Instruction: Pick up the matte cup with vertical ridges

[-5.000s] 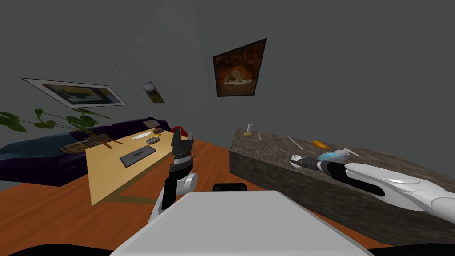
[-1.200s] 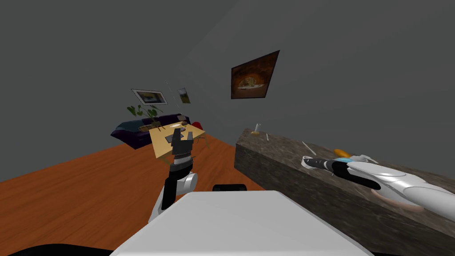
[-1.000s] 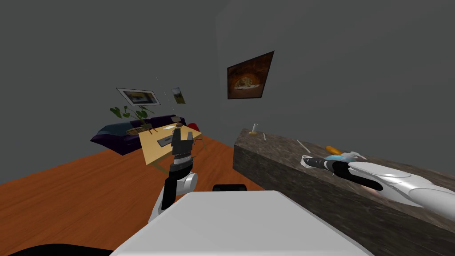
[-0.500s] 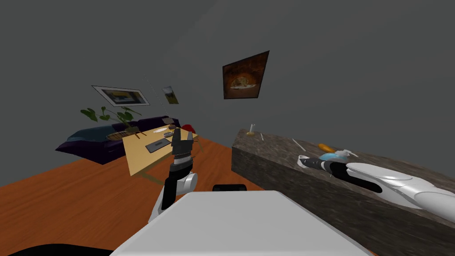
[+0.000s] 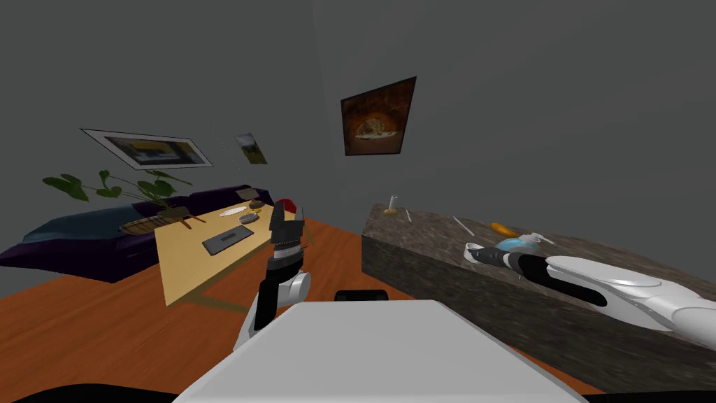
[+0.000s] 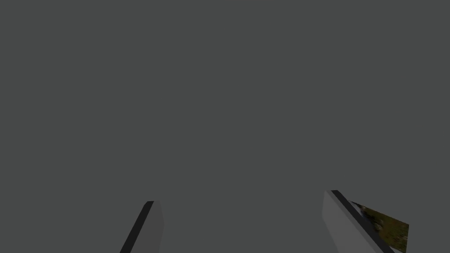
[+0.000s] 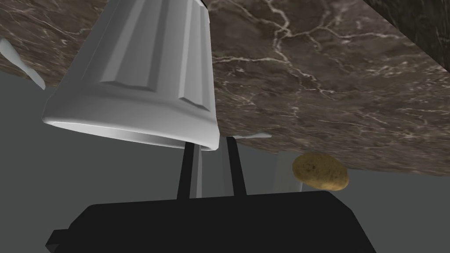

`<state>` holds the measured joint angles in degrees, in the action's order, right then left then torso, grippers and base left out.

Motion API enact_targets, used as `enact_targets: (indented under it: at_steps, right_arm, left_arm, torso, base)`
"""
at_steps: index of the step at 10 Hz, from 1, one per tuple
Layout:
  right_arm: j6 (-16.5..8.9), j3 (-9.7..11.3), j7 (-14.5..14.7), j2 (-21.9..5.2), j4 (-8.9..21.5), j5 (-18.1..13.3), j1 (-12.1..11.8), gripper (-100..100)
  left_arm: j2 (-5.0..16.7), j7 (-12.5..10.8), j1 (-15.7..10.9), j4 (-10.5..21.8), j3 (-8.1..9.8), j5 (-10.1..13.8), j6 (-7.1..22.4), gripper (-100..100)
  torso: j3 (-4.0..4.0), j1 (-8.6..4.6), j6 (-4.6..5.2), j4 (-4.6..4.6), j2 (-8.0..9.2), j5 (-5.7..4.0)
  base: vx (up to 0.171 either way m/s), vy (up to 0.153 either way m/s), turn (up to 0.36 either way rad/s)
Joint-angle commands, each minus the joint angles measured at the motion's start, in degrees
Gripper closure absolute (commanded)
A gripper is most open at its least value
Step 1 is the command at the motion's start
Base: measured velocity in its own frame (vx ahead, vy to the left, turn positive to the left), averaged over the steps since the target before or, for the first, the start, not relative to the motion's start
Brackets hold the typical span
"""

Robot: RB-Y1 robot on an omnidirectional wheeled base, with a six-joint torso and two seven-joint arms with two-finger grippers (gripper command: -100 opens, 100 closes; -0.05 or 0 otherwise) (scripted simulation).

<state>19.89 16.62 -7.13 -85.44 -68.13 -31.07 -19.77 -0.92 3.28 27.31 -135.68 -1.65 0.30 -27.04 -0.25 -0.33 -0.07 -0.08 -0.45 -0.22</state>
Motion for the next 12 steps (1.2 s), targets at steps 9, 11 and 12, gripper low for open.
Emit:
enact_targets:
  at_steps: [9,11,12]
  right_arm:
    - [-2.1,-12.9,6.6,-2.9,-15.4,0.1,-14.5,100]
    - [-2.1,-14.3,6.6,-2.9,-18.0,0.1,-16.4,100]
    - [-2.1,-14.3,6.6,-2.9,-18.4,0.1,-16.8,100]
  left_arm:
    - [0.0,0.0,0.0,0.0,-0.01,0.0,0.0,0]
    - [0.0,0.0,0.0,0.0,0.00,0.0,0.0,0]
    - [0.0,0.0,0.0,0.0,-0.01,0.0,0.0,0]
  torso:
    - [-0.07,0.03,-0.30,-0.03,-0.08,-0.03]
    - [-0.16,0.15,-0.24,-0.06,-0.26,0.05]
    - [-0.09,0.12,-0.33,-0.04,-0.11,0.02]
  base:
    - [0.122,0.022,-0.208]
    - [0.108,0.042,-0.116]
    - [0.009,0.004,0.062]
